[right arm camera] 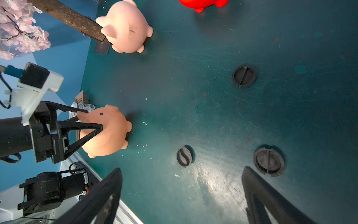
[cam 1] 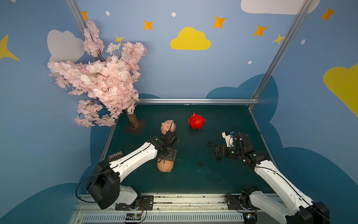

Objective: Close piggy banks
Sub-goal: Turn over the piggy bank at the center of the board.

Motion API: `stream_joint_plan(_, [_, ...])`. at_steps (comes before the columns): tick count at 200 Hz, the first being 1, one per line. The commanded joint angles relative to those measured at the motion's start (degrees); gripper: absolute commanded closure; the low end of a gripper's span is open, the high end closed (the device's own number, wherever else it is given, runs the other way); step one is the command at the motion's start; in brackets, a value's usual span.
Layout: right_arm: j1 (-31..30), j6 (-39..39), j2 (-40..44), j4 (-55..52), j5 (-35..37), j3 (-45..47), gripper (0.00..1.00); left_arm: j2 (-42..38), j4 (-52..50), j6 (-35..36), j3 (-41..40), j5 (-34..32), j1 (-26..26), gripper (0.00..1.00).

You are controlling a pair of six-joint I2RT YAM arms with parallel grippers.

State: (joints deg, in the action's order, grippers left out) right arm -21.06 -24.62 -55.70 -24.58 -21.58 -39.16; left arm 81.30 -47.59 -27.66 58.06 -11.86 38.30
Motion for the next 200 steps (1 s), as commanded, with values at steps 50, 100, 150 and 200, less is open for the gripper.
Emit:
stream_joint_plan(50, [-0.5, 0.2, -0.5, 0.4, 0.8, 0.3, 0.05, 0.7, -0.2, -0.1, 1.1, 0.1, 0.0, 0.21])
stream_joint_plan(100, [-0.6, 0.1, -0.1, 0.4, 1.6, 2.3, 0.05, 0.0, 5.0, -0.3, 0.8, 7.5, -2.5, 0.27])
stream_joint_plan(150, [-0.6, 0.2, 0.2, 0.0, 1.4, 2.0, 0.05, -1.3, 14.4, -0.8, -1.6, 23.0, -8.3, 0.28])
stream_joint_plan(200, [-1.7, 0.6, 1.5, -3.6, 4.9, 0.9, 0.05, -3.0, 27.7, -3.1, -8.0, 40.0, -14.9, 0.28])
